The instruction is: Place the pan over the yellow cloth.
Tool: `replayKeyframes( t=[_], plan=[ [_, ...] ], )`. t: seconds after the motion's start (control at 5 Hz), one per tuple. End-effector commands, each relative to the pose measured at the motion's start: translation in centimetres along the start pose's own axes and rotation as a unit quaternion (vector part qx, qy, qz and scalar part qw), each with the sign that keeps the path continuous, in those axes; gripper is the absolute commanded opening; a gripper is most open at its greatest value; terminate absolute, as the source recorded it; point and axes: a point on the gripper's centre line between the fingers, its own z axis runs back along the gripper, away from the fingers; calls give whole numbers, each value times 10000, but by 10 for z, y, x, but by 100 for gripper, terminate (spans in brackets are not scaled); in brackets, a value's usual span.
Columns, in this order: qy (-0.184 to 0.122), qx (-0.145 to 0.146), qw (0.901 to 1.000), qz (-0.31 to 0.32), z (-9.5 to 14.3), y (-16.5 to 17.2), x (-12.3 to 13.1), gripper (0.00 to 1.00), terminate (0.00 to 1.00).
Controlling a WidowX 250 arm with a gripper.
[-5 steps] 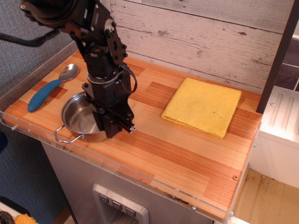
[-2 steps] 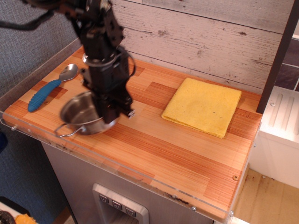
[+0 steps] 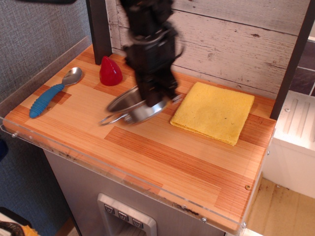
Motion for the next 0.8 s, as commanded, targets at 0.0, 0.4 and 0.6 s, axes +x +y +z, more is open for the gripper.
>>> replayKeyframes(
  t=[0.0, 0.4, 0.6],
  plan=[
    [-536, 393, 9970, -393, 28, -28, 34, 0, 0],
    [-486, 283, 9955, -765, 10, -43, 60, 0, 0],
    [-576, 276, 9941, -882, 6, -49, 80, 0, 0]
  ],
)
